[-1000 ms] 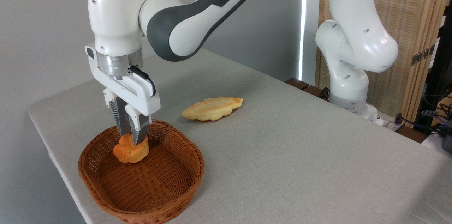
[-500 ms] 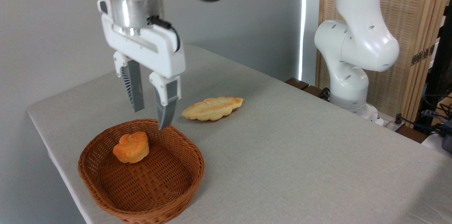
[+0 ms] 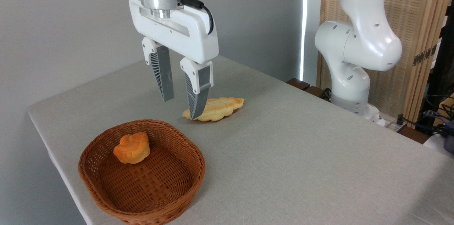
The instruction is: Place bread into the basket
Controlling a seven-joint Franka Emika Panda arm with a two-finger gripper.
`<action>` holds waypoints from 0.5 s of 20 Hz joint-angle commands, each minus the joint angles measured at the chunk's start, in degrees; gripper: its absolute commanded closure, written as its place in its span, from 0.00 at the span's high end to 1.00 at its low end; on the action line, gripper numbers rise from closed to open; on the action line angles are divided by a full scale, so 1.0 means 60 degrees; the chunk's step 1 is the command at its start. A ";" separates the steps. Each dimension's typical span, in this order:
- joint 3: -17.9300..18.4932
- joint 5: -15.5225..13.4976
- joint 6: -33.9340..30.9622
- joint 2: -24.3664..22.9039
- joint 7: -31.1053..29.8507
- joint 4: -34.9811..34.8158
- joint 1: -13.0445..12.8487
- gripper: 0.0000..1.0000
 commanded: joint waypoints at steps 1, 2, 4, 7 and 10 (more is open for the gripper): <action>-0.0035 0.0001 -0.0177 -0.0306 0.0171 -0.0430 0.0015 1.00; -0.0036 0.0001 -0.0133 -0.0306 0.0171 -0.0474 0.0015 1.00; -0.0036 0.0016 -0.0089 -0.0306 0.0171 -0.0504 0.0015 1.00; -0.0036 0.0030 -0.0045 -0.0306 0.0171 -0.0504 0.0015 1.00; -0.0006 0.0030 -0.0045 -0.0277 0.0171 -0.0504 0.0015 1.00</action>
